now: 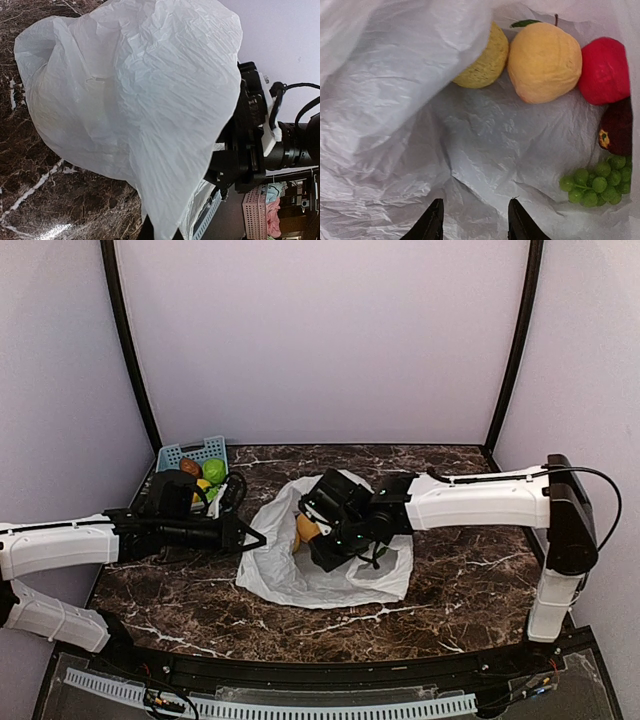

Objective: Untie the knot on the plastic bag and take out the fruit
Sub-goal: Reach into the takeout bag at the center of the board, then pick up the fake fruit from the takeout bag.

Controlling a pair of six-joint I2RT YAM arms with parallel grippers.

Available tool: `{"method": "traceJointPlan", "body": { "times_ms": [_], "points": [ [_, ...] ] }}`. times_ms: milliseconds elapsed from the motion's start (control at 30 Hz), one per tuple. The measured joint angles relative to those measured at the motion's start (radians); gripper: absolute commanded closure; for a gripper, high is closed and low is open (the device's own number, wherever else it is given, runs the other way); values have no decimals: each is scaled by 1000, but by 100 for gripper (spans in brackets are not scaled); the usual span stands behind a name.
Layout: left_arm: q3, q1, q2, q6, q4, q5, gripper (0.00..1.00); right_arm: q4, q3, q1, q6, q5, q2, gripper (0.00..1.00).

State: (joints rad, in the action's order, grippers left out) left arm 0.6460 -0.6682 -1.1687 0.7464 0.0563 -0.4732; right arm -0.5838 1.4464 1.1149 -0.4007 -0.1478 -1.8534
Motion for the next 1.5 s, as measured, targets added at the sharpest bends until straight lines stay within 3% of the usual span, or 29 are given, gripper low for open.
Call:
{"method": "traceJointPlan", "body": {
  "times_ms": [433,667,800,900,1133,1367,1500],
  "points": [
    [-36,0,-4,-4,0,11,99,-91,-101,-146,-116,-112,-5,40],
    [-36,0,-24,-6,2,10,99,-95,-105,-172,-153,-124,-13,34],
    [-36,0,-28,-6,2,10,99,-89,-105,-175,-163,-123,-50,24],
    [-36,0,-29,-6,2,10,99,-86,-104,-177,-166,-122,-89,25],
    [-36,0,-29,-6,2,10,99,-60,-105,-183,-163,-122,-114,43],
    [-36,0,-29,-6,2,10,99,-25,-120,-190,-168,-113,-125,85],
    [-36,0,-31,-6,2,10,99,11,-143,-190,-161,-93,-113,100]
  ]
}}
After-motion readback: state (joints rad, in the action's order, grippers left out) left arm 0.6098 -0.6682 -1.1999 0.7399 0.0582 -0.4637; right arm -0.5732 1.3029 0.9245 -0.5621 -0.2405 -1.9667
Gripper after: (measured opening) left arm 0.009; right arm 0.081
